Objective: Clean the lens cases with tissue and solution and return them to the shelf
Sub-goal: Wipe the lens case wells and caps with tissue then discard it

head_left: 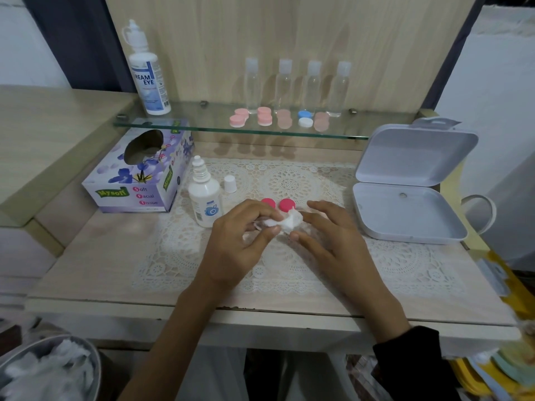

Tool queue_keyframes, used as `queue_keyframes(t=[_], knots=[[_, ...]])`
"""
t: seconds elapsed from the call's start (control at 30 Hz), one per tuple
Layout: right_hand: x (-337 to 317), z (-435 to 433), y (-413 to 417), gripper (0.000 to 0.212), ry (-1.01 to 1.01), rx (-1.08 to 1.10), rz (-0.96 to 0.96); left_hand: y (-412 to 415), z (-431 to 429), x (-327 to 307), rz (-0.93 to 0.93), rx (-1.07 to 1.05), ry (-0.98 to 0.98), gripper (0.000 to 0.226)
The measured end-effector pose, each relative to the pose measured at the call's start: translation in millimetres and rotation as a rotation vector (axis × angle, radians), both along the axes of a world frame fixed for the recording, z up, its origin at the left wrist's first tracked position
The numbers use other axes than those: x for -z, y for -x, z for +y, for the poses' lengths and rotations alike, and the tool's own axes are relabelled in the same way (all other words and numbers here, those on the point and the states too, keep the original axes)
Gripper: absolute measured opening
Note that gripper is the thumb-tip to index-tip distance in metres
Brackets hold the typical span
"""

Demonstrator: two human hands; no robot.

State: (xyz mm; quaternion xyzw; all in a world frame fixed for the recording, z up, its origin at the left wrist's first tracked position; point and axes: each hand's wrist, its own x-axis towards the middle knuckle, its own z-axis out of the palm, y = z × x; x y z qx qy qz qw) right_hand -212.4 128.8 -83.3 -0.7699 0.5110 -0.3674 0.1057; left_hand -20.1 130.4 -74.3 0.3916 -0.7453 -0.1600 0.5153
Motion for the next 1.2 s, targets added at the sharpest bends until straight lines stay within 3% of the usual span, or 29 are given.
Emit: queue_keyframes(t=[0.2,0.37,0.5,0.73,0.93,1.07,1.2], knots=[[-4,3,0,0.035,0.033,-0.074,-0.103,2,2,0,-0.007,0.073,-0.041,0.014],[-14,10,2,0.009,-0.020,-0.032,-0.416,-1,-3,4,-0.072,-0.044,-0.040,0.018],[-13,10,5,0.012,-0.055,0.055,-0.602,-4,-10,15,-0.214,-0.135,-0.142,0.036],[-10,3,3,0.004,-0.037,0.071,-0.415,-2,-15,20,-0.358,-0.196,-0.190,0.052],[-6,-10,3,0.025,0.016,0.004,-0.189,-1,-17,18,-0.356,-0.210,-0.184,0.051],[-18,-13,-5,0.013,-0.065,0.016,-0.231,-1,-18,18,-0.369,-0.215,-0.188,0.050],[-20,-21,-15,0.005,-0.006,0.008,-0.012,-1,-18,18,-0.359,-0.218,-0.195,0.047]])
